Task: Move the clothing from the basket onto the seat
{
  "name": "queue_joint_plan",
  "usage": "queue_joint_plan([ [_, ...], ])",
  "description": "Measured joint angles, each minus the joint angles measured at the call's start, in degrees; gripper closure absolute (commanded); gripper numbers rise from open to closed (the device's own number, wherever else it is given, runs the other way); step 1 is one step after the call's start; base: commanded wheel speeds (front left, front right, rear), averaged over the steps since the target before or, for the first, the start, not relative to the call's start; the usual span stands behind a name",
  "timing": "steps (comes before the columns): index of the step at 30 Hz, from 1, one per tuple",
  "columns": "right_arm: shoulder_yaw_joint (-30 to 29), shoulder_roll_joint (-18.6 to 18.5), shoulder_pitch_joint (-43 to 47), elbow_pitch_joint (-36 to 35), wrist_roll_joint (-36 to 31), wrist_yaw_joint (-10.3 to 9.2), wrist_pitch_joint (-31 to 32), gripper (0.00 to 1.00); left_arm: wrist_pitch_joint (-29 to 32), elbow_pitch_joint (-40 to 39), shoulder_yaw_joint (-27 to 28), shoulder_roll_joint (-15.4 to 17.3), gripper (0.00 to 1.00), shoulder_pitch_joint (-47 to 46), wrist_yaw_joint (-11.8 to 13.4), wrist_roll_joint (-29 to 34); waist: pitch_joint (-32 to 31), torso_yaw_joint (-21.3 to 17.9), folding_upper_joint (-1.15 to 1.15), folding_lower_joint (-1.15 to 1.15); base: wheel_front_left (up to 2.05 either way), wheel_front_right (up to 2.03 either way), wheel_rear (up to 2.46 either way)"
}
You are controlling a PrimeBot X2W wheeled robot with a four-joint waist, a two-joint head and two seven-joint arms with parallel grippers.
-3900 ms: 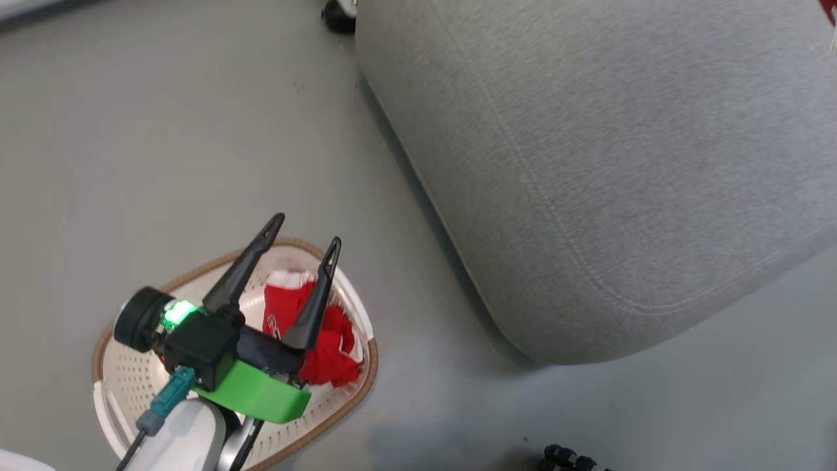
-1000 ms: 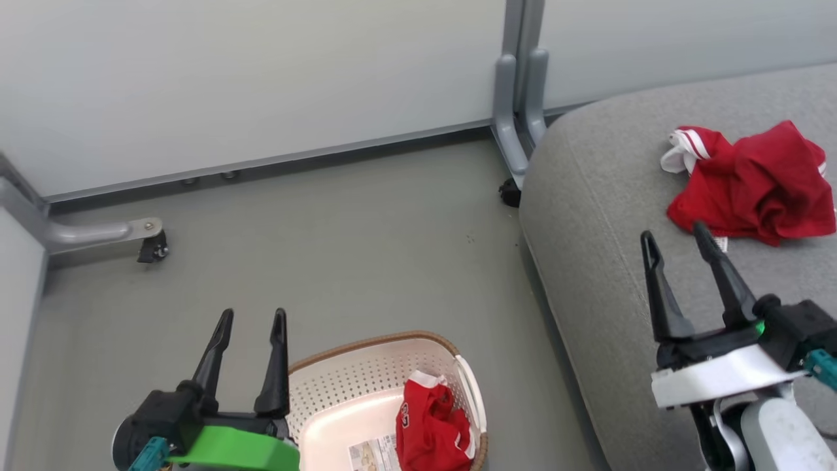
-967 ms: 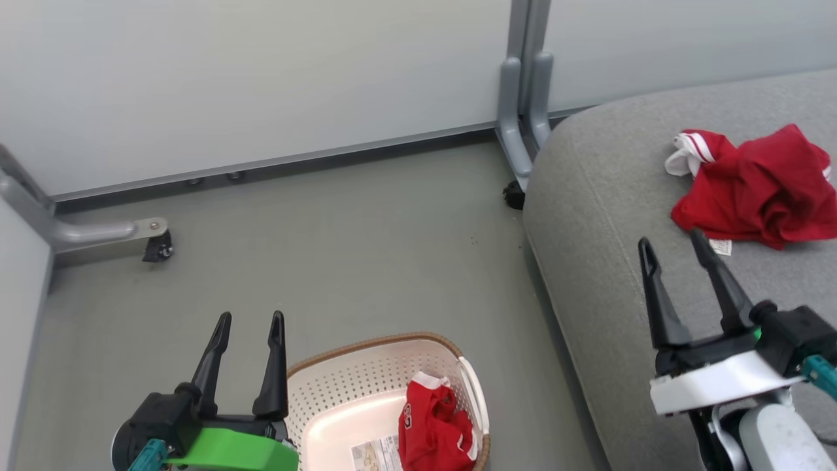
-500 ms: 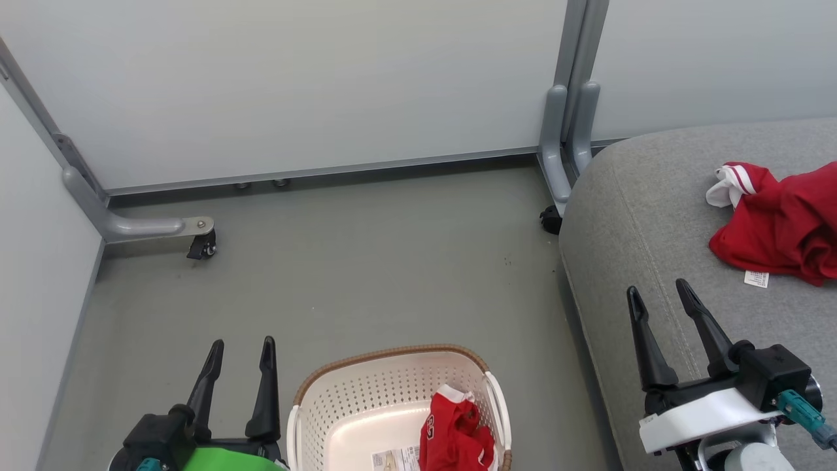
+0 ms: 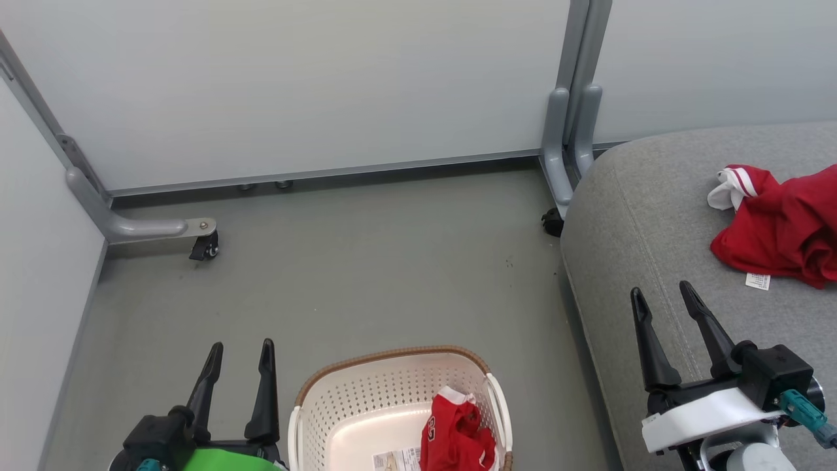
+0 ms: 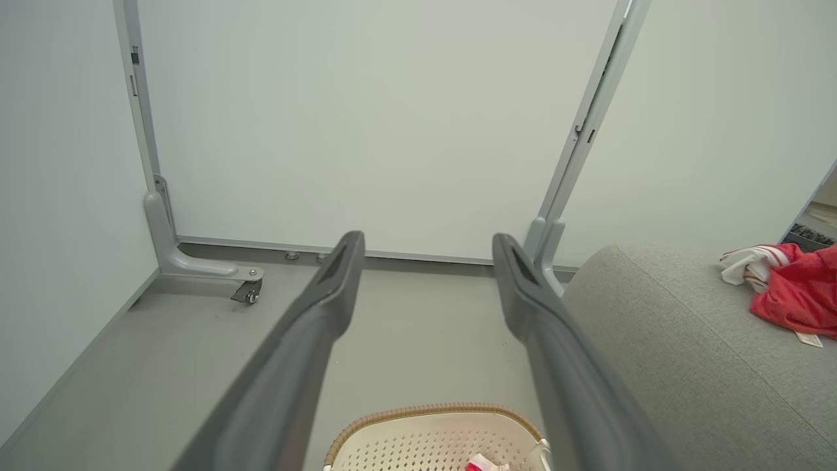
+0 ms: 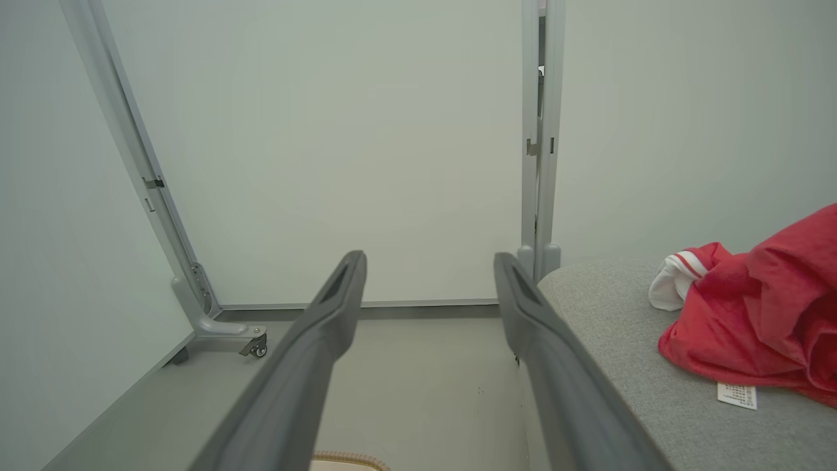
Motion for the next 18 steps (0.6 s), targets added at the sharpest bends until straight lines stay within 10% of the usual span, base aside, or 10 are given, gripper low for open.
queue_joint_plan([
  [18,-2.4,-0.3,-2.5,-4.0,-1.6,0.00,0.0,0.00,0.0,0.0,-2.3,0.0,0.00,-2.4,0.0,0.4,4.3,-1.2,0.00,0.00,0.00,0.00,0.00],
])
